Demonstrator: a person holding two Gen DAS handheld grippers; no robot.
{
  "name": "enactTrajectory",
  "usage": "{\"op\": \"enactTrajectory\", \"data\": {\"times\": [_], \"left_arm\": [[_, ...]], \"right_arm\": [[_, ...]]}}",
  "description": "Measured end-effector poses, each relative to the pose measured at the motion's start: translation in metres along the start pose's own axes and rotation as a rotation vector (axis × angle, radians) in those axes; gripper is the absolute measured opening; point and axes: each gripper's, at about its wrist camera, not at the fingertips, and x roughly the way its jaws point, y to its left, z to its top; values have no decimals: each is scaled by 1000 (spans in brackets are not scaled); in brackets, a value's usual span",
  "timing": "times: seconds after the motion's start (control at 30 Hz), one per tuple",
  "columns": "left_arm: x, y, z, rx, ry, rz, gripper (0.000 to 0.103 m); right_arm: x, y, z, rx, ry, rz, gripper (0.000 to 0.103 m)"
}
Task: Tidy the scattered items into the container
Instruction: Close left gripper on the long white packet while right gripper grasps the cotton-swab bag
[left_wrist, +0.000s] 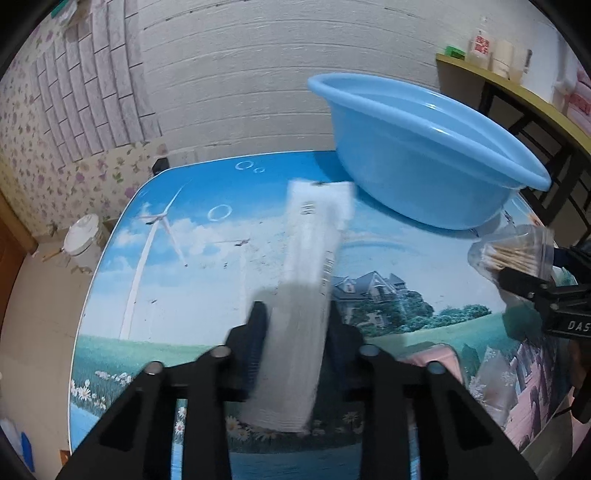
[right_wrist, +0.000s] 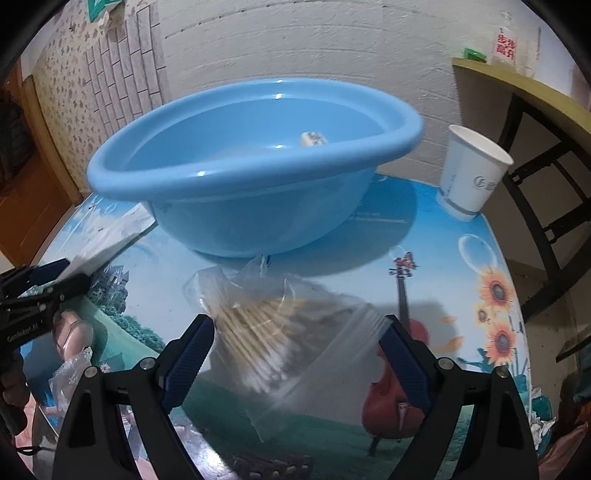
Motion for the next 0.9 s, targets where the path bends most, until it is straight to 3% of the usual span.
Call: {"op": "enactTrajectory", "data": {"times": [0.17,0.33,0.43,0.73,0.9], "left_arm": [[-1,-3,-1,7,-10,12,16],[-3,-7,-3,7,-11,16,13],[-6,-7,-4,2,-6,21,12],[-19,0,-8,-37,-13,19,12],[-35,0,-7,-41,-49,15,12]], "right_arm": [[2,-1,-3,10,-14,15,90],[-3,-4,-2,2,-32,49,51],[-7,-8,-4,21,-31,55,40],[-23,-33,-19,93,-35,65,23],[-41,-44,-29,128,-54,55,22]]}}
